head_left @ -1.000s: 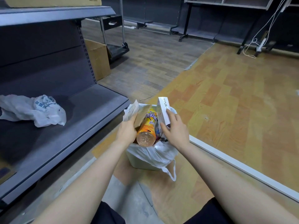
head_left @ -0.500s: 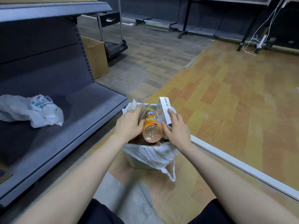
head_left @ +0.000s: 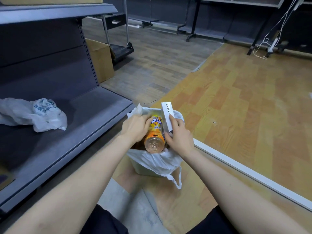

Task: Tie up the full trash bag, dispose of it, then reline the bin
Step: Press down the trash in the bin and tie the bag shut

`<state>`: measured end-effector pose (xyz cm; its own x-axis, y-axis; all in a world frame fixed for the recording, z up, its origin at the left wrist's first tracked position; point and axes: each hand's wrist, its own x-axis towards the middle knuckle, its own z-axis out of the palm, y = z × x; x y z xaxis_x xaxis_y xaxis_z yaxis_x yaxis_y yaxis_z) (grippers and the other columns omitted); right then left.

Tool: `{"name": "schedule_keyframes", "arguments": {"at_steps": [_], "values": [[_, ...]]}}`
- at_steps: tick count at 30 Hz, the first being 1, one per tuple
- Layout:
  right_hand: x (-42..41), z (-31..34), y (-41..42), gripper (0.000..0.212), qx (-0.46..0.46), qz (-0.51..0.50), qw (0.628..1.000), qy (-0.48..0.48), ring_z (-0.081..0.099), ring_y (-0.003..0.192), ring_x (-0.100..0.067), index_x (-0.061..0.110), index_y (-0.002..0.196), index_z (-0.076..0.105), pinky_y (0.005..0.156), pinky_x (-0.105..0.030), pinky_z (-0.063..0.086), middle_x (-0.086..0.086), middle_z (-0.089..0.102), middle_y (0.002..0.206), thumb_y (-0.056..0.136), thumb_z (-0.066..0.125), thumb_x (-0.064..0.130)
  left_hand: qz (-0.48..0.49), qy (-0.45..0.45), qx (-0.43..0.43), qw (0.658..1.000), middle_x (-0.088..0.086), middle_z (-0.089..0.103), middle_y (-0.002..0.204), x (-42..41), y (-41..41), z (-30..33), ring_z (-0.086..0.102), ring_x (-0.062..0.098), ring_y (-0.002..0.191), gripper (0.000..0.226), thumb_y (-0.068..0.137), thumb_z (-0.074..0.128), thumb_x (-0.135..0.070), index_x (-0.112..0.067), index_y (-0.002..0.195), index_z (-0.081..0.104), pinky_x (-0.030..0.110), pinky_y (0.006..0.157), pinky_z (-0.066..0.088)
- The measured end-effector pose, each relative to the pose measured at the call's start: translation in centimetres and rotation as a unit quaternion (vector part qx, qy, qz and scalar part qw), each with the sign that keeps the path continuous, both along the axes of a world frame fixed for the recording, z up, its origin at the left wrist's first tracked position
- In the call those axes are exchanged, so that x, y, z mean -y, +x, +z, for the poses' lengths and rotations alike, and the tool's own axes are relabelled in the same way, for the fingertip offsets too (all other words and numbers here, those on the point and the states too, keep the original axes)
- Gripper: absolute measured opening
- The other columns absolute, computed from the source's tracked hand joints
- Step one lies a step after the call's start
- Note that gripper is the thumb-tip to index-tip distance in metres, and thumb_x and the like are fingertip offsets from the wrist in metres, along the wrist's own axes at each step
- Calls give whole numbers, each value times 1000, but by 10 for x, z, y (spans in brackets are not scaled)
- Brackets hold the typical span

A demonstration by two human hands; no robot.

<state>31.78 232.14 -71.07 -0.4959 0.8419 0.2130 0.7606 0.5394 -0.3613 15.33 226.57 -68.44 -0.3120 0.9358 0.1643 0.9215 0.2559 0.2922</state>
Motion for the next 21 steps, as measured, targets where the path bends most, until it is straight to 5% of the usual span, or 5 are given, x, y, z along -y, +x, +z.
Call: {"name": "schedule_keyframes", "arguments": {"at_steps": [2,4,7,15,21], "values": [[-2,3,1,55,-9,-23,1000,8,61,89,-41,16,143,31,67,-39,47,-11,47,131,91,49,26,-43,61,-50,996,1,57,112,13,11,-2,54,22,106,56,87,35,-65,-26,121,57,33,76,44],[-4,6,2,52,-12,-44,999,18,61,89,-43,13,141,33,70,-41,47,-12,47,132,92,46,22,-120,-1,-104,987,3,49,119,23,25,-8,56,24,102,66,79,40,-72,-26,125,51,34,74,46],[-4,8,5,53,-4,-52,998,33,61,90,-42,11,142,32,71,-41,47,-10,46,136,92,46,22,-131,-68,-109,983,9,39,126,22,29,-14,57,29,101,60,83,49,-64,-27,130,47,36,76,48],[2,10,1,55,5,-56,997,50,62,84,-40,12,145,30,66,-39,47,-8,45,134,92,45,23,-60,42,5,997,0,47,108,30,9,6,56,20,95,43,73,66,-42,-31,114,64,24,72,34],[-1,8,5,55,-38,-61,997,33,61,89,-40,11,145,30,69,-38,46,-8,44,137,93,46,21,-139,59,-101,983,13,55,108,47,8,-9,59,31,84,43,72,71,-35,-15,109,65,37,61,52]]}}
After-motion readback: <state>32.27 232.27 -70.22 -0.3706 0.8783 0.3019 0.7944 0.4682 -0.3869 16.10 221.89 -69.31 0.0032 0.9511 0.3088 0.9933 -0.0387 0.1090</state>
